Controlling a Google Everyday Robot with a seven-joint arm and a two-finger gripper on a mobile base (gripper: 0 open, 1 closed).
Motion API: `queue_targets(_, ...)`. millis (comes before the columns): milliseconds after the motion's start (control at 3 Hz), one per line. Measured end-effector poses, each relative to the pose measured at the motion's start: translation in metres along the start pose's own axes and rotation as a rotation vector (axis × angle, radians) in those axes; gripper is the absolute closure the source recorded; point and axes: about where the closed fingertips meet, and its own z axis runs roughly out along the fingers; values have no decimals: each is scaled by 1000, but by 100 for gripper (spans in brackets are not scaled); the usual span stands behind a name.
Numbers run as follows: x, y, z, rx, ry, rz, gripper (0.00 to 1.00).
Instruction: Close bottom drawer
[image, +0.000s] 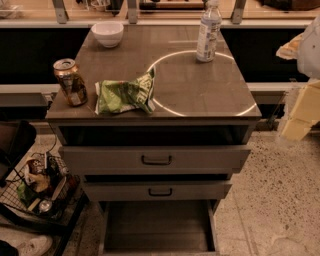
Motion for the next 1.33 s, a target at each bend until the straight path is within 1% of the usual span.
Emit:
queue_targets(333,0,0,0,0,0,0,0)
queue_targets(667,10,14,20,-10,1,-16,0)
queue_targets(1000,26,41,56,-29,5,-56,0)
queue_targets(1333,35,64,88,-30,12,-88,0)
